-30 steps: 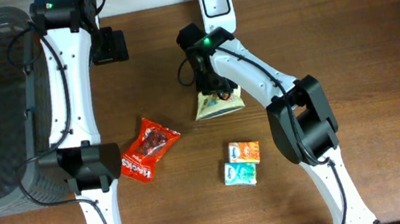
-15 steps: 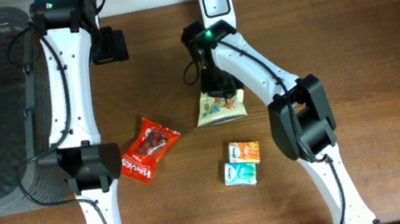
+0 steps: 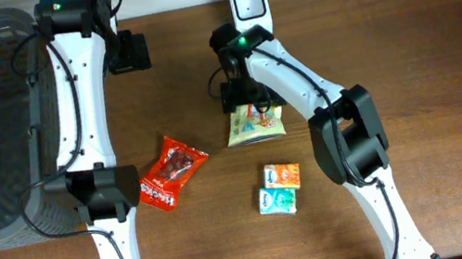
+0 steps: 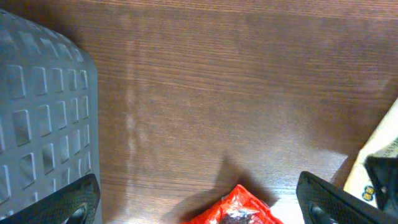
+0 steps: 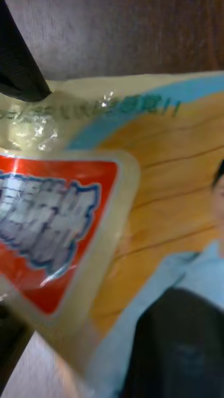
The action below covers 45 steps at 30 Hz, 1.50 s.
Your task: Scan the item barcode
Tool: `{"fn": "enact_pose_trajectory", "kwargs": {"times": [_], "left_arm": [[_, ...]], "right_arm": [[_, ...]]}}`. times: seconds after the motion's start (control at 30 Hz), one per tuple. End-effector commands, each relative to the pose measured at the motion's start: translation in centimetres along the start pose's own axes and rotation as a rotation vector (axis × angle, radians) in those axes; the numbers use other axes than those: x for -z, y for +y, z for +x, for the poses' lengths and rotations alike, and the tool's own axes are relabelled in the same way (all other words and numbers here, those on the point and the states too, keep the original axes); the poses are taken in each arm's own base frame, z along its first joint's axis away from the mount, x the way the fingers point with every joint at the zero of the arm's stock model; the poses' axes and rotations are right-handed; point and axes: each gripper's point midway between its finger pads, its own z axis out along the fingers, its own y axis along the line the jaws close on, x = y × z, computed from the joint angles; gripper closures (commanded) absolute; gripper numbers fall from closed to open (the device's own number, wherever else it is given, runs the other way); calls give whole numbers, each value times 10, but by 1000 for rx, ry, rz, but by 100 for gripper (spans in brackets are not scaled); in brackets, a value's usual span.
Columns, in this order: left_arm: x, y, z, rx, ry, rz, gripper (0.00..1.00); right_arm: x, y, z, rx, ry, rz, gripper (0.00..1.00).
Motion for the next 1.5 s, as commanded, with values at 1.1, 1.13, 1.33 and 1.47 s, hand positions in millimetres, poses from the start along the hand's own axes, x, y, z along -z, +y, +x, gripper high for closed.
{"fn": "enact_pose_trajectory", "kwargs": {"times": [1.1, 1.13, 1.33, 1.47], "left_arm": [[-3, -2, 0, 9, 8, 9, 1], [-3, -2, 0, 9, 8, 9, 1], [-3, -2, 0, 9, 8, 9, 1], [-3, -2, 0, 9, 8, 9, 1]], "right_arm": [[41, -3, 2, 7, -20, -27, 96], [51, -1, -1, 6, -41, -39, 96], [89, 1, -12, 30, -128, -77, 96], [107, -8, -18, 28, -187, -42, 96]]}}
